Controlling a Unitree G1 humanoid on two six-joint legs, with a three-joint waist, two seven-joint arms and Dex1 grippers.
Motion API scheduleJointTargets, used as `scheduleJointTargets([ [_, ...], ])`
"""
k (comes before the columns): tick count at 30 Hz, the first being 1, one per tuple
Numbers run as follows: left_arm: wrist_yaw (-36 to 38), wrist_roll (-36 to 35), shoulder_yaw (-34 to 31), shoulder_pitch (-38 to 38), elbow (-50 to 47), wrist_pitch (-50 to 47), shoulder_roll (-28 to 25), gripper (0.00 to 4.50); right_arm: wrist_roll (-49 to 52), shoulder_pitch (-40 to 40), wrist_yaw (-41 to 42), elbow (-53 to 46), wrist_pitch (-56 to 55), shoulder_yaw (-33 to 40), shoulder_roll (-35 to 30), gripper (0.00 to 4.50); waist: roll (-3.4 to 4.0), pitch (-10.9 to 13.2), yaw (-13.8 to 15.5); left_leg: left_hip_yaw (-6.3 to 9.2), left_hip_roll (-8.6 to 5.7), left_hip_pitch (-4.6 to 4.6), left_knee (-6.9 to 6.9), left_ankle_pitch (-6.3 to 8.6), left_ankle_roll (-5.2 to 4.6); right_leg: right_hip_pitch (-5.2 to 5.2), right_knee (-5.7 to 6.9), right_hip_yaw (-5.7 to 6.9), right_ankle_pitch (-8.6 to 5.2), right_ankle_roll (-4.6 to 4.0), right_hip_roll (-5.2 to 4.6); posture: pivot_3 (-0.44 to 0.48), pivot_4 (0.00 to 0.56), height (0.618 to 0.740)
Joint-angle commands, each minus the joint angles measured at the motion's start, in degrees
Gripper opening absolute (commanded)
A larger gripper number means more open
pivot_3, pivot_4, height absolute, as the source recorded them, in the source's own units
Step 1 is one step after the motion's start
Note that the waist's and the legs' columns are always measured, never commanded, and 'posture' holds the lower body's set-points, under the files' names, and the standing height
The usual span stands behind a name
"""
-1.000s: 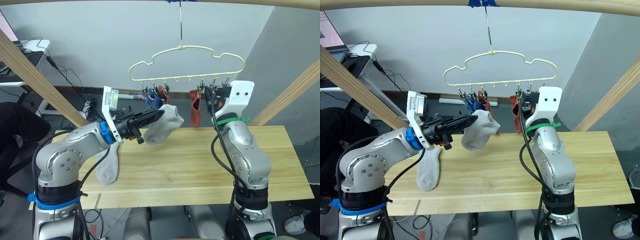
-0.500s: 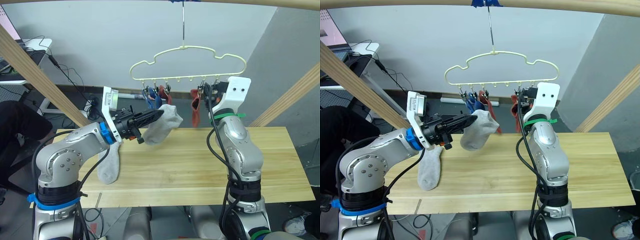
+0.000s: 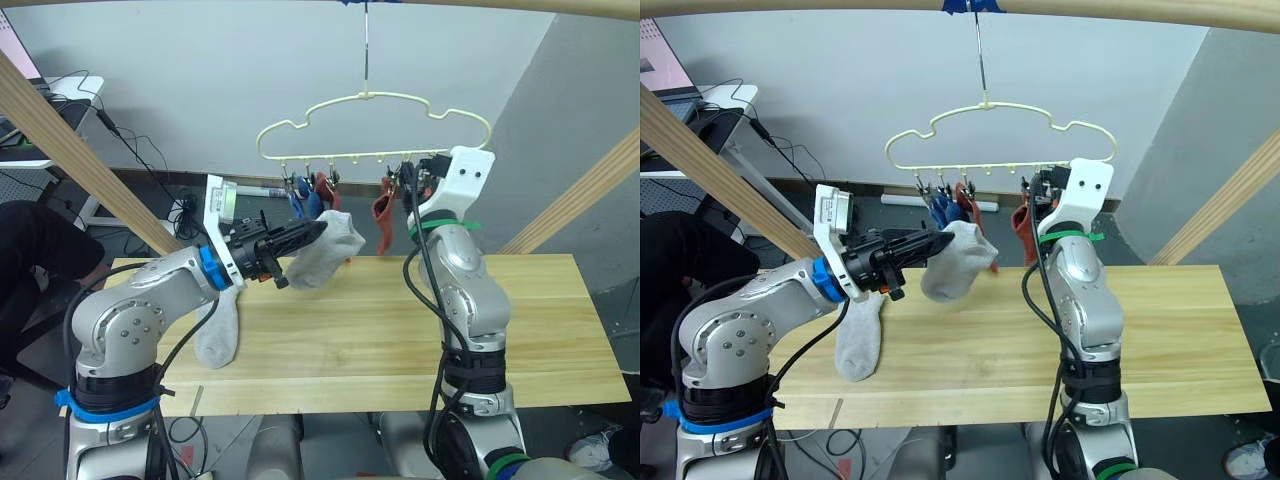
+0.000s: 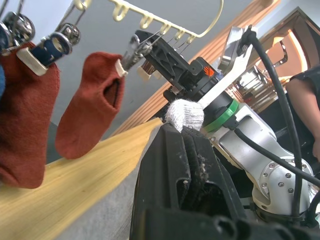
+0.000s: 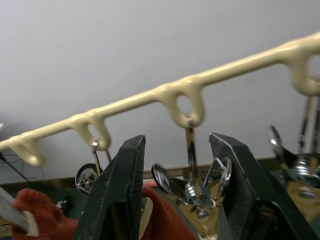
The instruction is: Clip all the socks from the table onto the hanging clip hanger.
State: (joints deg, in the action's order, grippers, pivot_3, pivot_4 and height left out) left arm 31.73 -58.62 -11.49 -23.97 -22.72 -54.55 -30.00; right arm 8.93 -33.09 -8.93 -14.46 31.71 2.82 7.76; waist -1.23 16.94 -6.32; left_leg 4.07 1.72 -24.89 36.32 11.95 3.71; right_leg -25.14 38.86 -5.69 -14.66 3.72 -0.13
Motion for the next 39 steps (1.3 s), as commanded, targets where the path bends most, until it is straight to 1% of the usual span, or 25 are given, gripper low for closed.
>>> scheduleJointTargets([
  [1,-0.3,-1.3,-1.2,0.8,-3.0,1.2,-0.4,0.0,0.4,0.1,-0.2,-3.7,0.7,0.0,0.1,2.1,0.0,0.0,0.0,0.0,0.0,0.0,0.0,0.0,0.0,0.0,-0.01,0.0,0.0,0.0,-0.01,-0.068,0.286,0.74],
  [7,-0.6,-1.5,-1.3,1.3,-3.5,1.3,-0.5,0.0,0.0,1.5,-1.1,-7.0,3.7,-0.1,0.1,2.1,0.0,0.0,0.2,0.01,-0.01,0.0,-0.07,0.0,0.0,-0.03,-0.01,0.02,0.0,-0.01,-0.02,-0.067,0.286,0.74],
  [13,-0.9,-1.6,-1.0,1.4,-3.6,1.4,-0.2,0.0,-1.9,2.7,-4.7,-11.3,7.7,-0.1,1.2,2.1,0.0,0.0,0.2,0.01,-0.01,0.0,-0.1,-0.01,0.01,-0.04,-0.01,0.02,0.0,0.0,-0.02,-0.074,0.294,0.74],
  [18,-1.1,-1.7,-0.9,1.4,-3.6,1.3,-0.2,0.0,-2.1,3.4,-5.9,-13.4,10.0,-0.1,1.3,2.1,0.0,0.0,0.2,0.01,-0.01,0.0,-0.12,-0.01,0.01,-0.05,-0.01,0.02,-0.01,0.01,-0.02,-0.076,0.3,0.74],
  [28,-1.3,-1.7,-0.9,1.3,-3.6,1.2,-0.3,0.0,-2.9,3.4,-7.5,-14.6,11.4,0.1,2.0,2.1,0.01,0.0,0.2,0.01,-0.01,0.0,-0.17,-0.01,0.01,-0.07,-0.05,0.02,-0.05,0.06,-0.02,-0.075,0.304,0.74],
  [35,-1.2,-1.5,-1.0,1.3,-3.6,1.3,-0.5,0.0,-1.0,2.8,-7.5,-14.6,11.1,-0.2,4.0,2.1,0.01,0.0,0.2,0.0,-0.01,0.0,-0.21,-0.01,0.01,-0.07,-0.08,0.02,-0.12,0.18,-0.02,-0.07,0.304,0.74],
  [39,-1.4,-1.6,-1.1,1.3,-3.6,1.3,-0.5,0.0,-0.1,2.8,-7.7,-14.8,11.1,-0.7,3.9,2.1,0.01,0.0,0.2,0.01,0.0,0.0,-0.22,-0.01,0.01,-0.06,-0.09,0.02,-0.13,0.18,-0.02,-0.068,0.305,0.74],
])
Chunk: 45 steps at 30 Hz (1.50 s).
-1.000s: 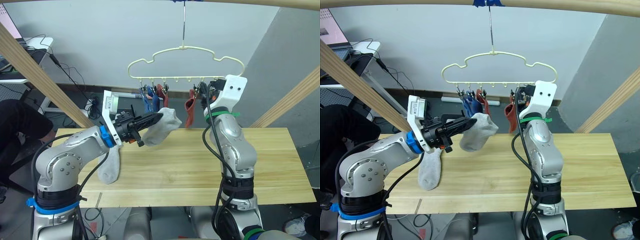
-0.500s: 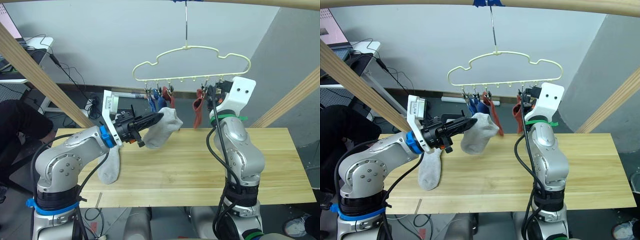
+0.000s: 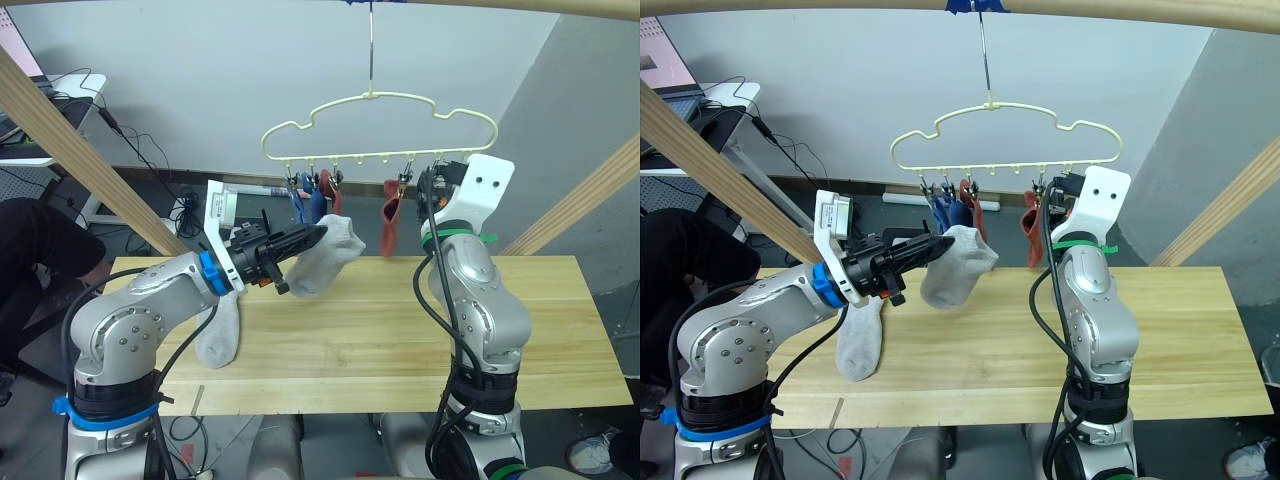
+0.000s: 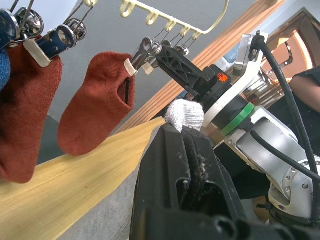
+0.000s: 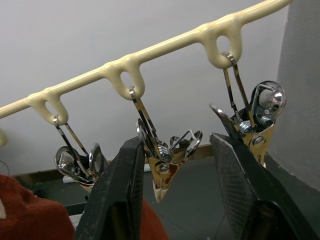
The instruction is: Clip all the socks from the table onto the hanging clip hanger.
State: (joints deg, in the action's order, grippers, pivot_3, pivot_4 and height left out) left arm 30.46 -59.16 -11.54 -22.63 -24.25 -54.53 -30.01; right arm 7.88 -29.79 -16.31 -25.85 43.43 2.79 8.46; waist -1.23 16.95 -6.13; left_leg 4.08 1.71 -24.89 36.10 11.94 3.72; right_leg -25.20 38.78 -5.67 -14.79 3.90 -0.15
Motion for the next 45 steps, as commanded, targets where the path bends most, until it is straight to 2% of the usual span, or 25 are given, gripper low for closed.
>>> scheduleJointTargets([
  [1,-0.1,-1.0,-1.0,-0.1,-2.1,1.3,-0.5,0.0,1.2,-0.4,-0.4,-3.4,-0.6,-0.7,3.2,2.1,0.0,0.0,0.0,0.0,0.0,0.0,0.0,0.0,0.0,0.0,0.0,0.0,0.0,0.0,0.0,-0.068,0.305,0.74],
  [39,-0.6,-0.7,-1.1,0.5,-2.4,2.0,-0.7,0.0,8.2,-2.3,-1.2,0.4,-5.9,-2.2,3.6,2.1,0.01,0.0,0.1,0.0,0.0,0.0,-0.04,0.0,0.0,0.0,-0.06,0.0,-0.03,0.05,0.0,-0.052,0.306,0.74],
  [41,-0.7,-0.7,-1.0,0.6,-2.5,2.2,-0.8,0.0,8.2,-2.2,-1.3,0.5,-5.9,-2.2,3.5,1.71,0.01,0.0,0.1,0.0,0.01,0.0,-0.04,0.0,0.0,0.0,-0.06,0.0,-0.03,0.05,0.0,-0.05,0.307,0.74],
  [45,-0.9,-0.9,-1.0,0.9,-2.6,2.4,-0.8,0.0,8.1,-2.1,-1.4,0.9,-6.3,-2.3,3.4,0.62,0.01,0.0,0.1,0.0,0.01,0.0,-0.05,0.0,0.0,0.0,-0.07,0.0,-0.03,0.05,0.0,-0.046,0.307,0.74],
])
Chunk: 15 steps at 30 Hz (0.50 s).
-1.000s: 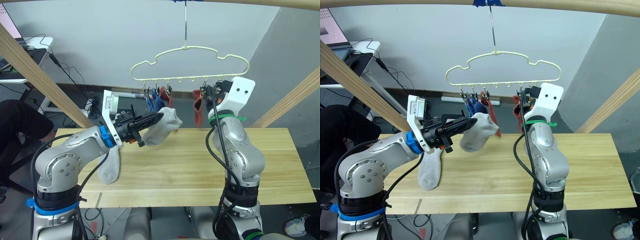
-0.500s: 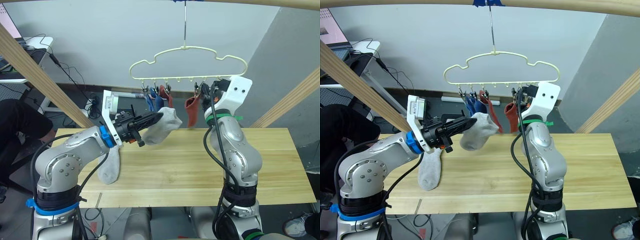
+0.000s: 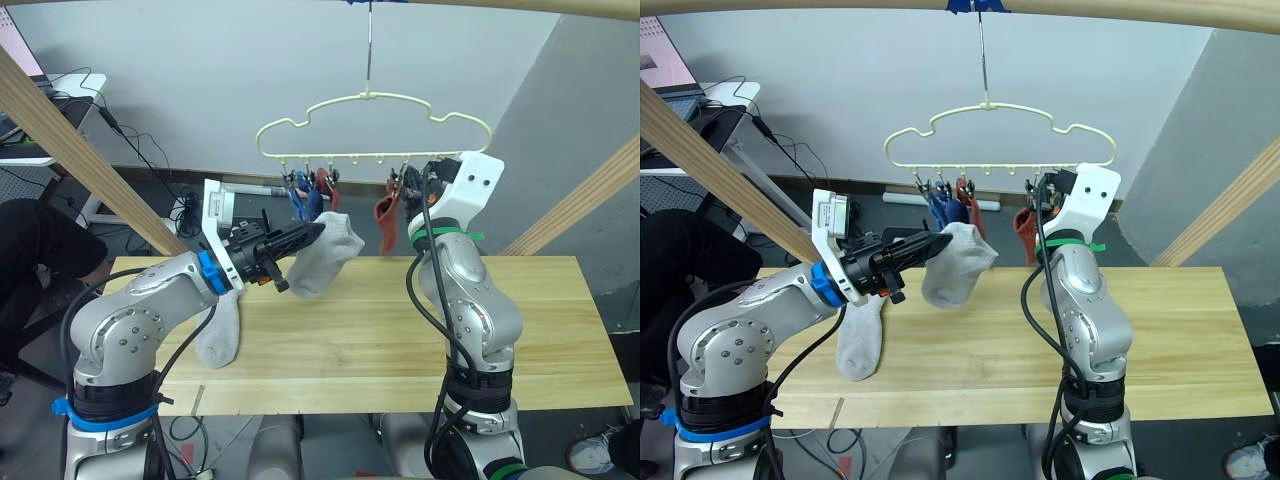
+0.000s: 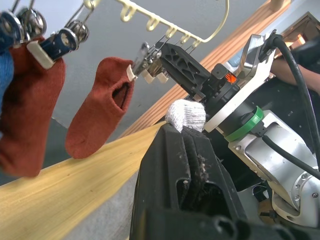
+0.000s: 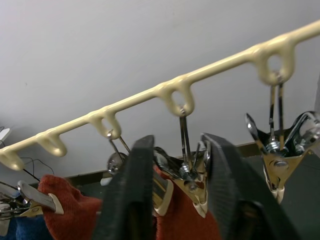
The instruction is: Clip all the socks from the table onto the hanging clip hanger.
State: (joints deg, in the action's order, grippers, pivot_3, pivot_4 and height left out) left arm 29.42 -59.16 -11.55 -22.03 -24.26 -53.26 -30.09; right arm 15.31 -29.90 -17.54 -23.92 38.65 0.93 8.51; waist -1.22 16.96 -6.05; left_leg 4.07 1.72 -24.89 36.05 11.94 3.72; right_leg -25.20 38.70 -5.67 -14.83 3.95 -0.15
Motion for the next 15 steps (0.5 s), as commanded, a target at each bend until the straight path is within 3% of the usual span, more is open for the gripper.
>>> scheduleJointTargets([
  [1,0.0,-1.0,-1.0,0.3,-2.7,1.1,-0.7,0.0,0.7,-1.9,-0.1,-0.9,-1.6,-0.4,3.3,0.46,0.0,0.0,0.0,0.0,0.0,0.0,0.0,0.0,0.0,0.0,0.0,0.0,0.0,0.0,0.0,-0.046,0.307,0.74],
  [3,0.0,-1.1,-1.1,0.5,-2.9,1.0,-0.7,0.0,0.7,-1.9,-0.1,-0.7,-1.9,-0.4,3.2,0.03,0.0,0.0,0.1,0.0,0.0,0.0,0.0,0.0,0.0,0.0,0.0,0.0,0.0,0.0,0.0,-0.046,0.307,0.74],
  [10,-0.6,-1.5,-0.9,1.0,-3.4,0.9,-0.5,0.0,1.3,-1.6,0.9,-1.3,-1.6,0.8,1.6,0.01,0.0,0.0,0.7,0.0,0.0,0.0,-0.01,0.0,0.0,0.0,-0.03,0.0,0.0,0.0,0.0,-0.047,0.308,0.74],
  [12,-0.6,-1.0,-0.5,1.2,-3.3,1.1,-0.4,0.0,2.1,-1.6,2.7,-1.9,-0.5,1.7,-0.5,0.01,0.01,0.0,0.8,0.0,0.0,0.0,-0.01,0.0,0.0,0.01,-0.03,0.0,0.0,0.01,0.0,-0.067,0.306,0.74],
  [15,0.9,0.5,2.2,1.7,-2.9,1.9,0.5,0.0,11.1,-3.7,12.4,-2.5,11.6,8.1,-11.1,0.01,0.03,0.0,1.0,-0.02,-0.01,-0.01,0.0,0.0,0.0,0.01,-0.06,-0.01,0.0,0.0,-0.01,-0.091,0.301,0.74],
])
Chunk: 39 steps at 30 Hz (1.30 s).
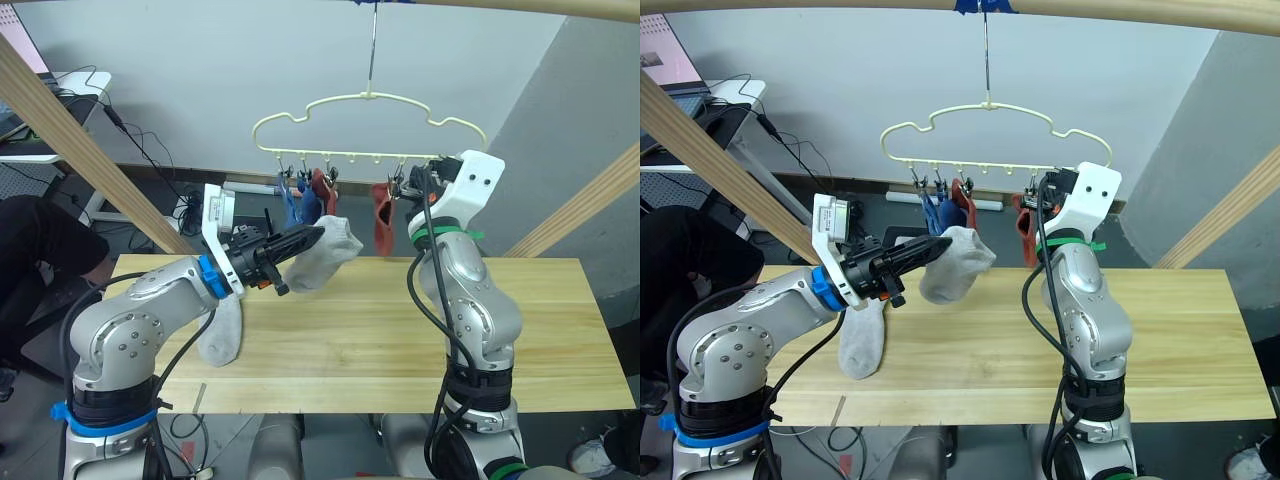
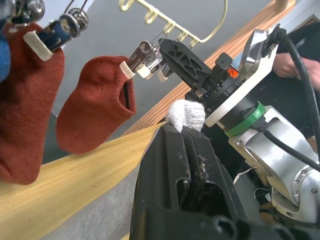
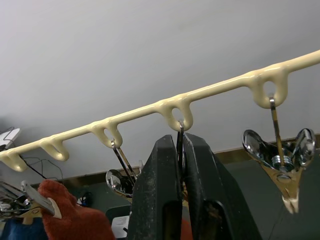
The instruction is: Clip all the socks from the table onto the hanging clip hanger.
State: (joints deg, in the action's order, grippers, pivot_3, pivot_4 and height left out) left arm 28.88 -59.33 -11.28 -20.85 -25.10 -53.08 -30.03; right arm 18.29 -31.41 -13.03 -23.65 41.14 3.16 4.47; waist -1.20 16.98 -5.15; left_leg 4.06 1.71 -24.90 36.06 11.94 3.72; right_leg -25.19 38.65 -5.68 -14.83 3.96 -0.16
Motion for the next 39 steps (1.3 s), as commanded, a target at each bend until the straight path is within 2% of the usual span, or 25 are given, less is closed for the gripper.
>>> scheduleJointTargets([
  [1,2.3,1.4,3.1,0.1,-1.4,2.3,0.9,0.0,11.6,-2.6,11.4,-3.3,12.8,7.9,-11.1,0.01,0.01,0.0,0.4,-0.02,-0.02,0.0,0.01,0.0,0.0,0.03,-0.04,-0.01,0.01,-0.01,-0.03,-0.091,0.301,0.74],
  [6,6.1,4.4,6.9,-2.3,3.0,5.1,2.9,0.0,23.9,-5.6,17.3,-4.6,25.1,14.4,-19.7,0.01,-0.01,0.0,0.3,-0.02,-0.04,-0.01,-0.01,0.01,-0.01,0.08,-0.15,0.02,0.03,-0.06,-0.05,-0.136,0.295,0.74],
  [9,9.1,6.3,9.4,-3.8,5.9,6.5,4.0,0.0,29.8,-7.5,18.9,-4.2,30.8,16.7,-22.3,0.01,-0.01,0.0,-0.4,-0.06,-0.01,0.0,-0.04,0.01,-0.02,0.04,-0.12,-0.02,0.02,-0.05,0.0,-0.159,0.296,0.74],
  [16,14.8,8.2,12.3,-9.1,14.7,7.2,7.6,0.0,42.4,-11.4,18.6,0.2,41.8,24.4,-24.0,0.01,-0.03,0.1,-1.3,-0.11,-0.01,-0.02,-0.03,0.01,-0.02,0.04,-0.13,-0.05,0.0,-0.01,0.0,-0.187,0.3,0.74],
  [18,17.3,8.8,13.5,-10.5,17.2,6.7,8.1,0.0,48.9,-13.3,16.1,4.5,44.6,29.2,-23.2,0.01,-0.04,0.1,-1.4,-0.11,-0.02,-0.02,-0.03,0.01,-0.02,0.04,-0.12,-0.06,0.0,-0.02,0.0,-0.196,0.3,0.74],
  [20,18.5,9.6,13.7,-11.3,18.8,7.1,8.4,0.0,52.3,-14.4,14.3,6.6,45.8,30.7,-23.2,0.01,-0.04,0.1,-1.5,-0.13,-0.02,-0.02,-0.03,0.01,-0.02,0.04,-0.13,-0.08,0.01,-0.02,0.0,-0.202,0.306,0.74],
  [28,20.5,12.9,14.1,-13.5,22.4,8.8,10.4,0.0,68.0,-13.0,4.1,10.7,42.1,28.8,-25.2,0.01,-0.07,0.2,-2.8,-0.18,-0.01,-0.04,-0.08,0.01,-0.03,0.0,-0.13,-0.12,-0.01,0.0,0.01,-0.199,0.307,0.74],
  [35,21.3,15.3,14.0,-15.4,25.0,10.3,12.2,0.0,82.0,-9.8,-3.7,11.6,33.2,21.4,-30.9,0.01,-0.12,0.2,-2.9,-0.22,-0.01,-0.04,-0.08,0.02,-0.03,-0.01,-0.14,-0.17,-0.02,0.03,0.01,-0.19,0.311,0.74],
  [39,21.9,16.2,13.3,-17.1,26.7,11.6,13.1,0.0,86.3,-8.1,-5.2,10.9,28.6,17.1,-34.7,0.01,-0.22,0.6,-3.0,-0.24,-0.01,-0.04,-0.05,0.01,-0.03,-0.01,-0.13,-0.2,-0.02,0.04,0.02,-0.188,0.311,0.74],
])
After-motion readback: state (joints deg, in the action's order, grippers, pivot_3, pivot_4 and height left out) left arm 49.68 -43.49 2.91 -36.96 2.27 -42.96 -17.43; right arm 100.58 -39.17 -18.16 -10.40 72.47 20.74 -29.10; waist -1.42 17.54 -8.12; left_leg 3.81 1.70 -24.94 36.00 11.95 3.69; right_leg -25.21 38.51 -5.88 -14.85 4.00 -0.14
